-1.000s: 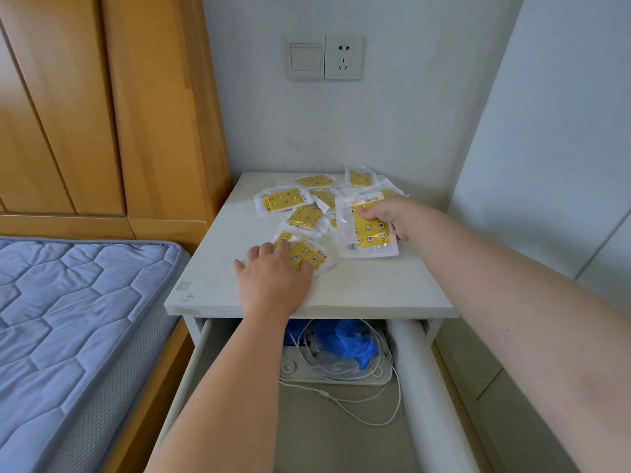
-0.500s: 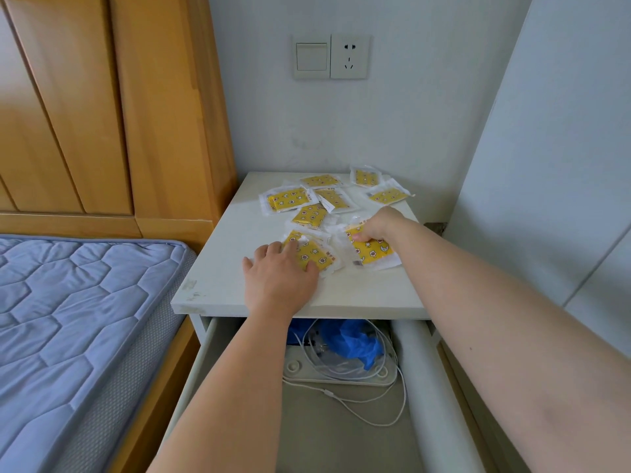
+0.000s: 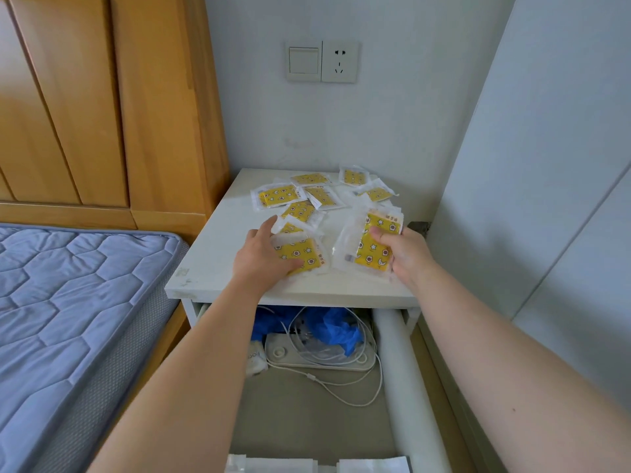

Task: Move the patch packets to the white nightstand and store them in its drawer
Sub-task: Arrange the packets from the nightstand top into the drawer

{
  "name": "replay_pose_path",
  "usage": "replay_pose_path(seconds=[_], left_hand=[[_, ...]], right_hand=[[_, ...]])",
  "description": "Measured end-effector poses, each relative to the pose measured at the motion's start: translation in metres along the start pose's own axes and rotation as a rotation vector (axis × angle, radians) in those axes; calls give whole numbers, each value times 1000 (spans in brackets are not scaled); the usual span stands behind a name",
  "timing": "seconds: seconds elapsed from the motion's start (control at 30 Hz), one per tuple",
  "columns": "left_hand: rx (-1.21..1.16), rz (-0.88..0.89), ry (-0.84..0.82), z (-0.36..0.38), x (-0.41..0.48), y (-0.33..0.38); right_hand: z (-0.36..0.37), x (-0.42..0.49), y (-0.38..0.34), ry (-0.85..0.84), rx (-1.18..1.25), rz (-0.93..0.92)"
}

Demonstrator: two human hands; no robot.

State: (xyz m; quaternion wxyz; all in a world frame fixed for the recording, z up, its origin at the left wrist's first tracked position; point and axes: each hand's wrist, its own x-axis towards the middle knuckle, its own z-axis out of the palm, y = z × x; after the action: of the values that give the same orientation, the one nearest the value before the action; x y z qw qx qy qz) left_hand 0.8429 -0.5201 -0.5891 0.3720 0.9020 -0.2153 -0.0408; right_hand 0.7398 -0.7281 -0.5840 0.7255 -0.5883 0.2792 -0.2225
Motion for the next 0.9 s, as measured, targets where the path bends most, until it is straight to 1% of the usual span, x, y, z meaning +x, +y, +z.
replay_pose_path(seconds=[0.1,0.23,0.3,0.37,0.47,0.53,0.6,0.67,0.8,0.9], left_hand=[[-46,-50,-21,-4,-6,7],[-49,-195,-69,-10,-15,27],[-40,-238,-91,-13,-25,38],[-61,-256,-102,-13,-38,44],[-191,-217,-91,-8,-63,43],[-341,-214,-83,-1,-85,42],[-571,-264,-97,9,-109,37],[-726,-321,-104,20,-133,32],[-869,-421,-102,43,-168,16],[-907,-461,-134,55,-181,9]], right_hand=[[-2,-15,4,18,58,0],[1,-36,13,77,-8,-22],[4,-50,17,91,-32,-26],[5,-67,23,94,22,3],[3,-98,30,82,149,46],[-2,-120,36,52,221,68],[-12,-141,46,34,252,91],[-22,-157,56,34,260,134],[-39,-177,73,-6,226,209],[-44,-182,80,-56,171,246]])
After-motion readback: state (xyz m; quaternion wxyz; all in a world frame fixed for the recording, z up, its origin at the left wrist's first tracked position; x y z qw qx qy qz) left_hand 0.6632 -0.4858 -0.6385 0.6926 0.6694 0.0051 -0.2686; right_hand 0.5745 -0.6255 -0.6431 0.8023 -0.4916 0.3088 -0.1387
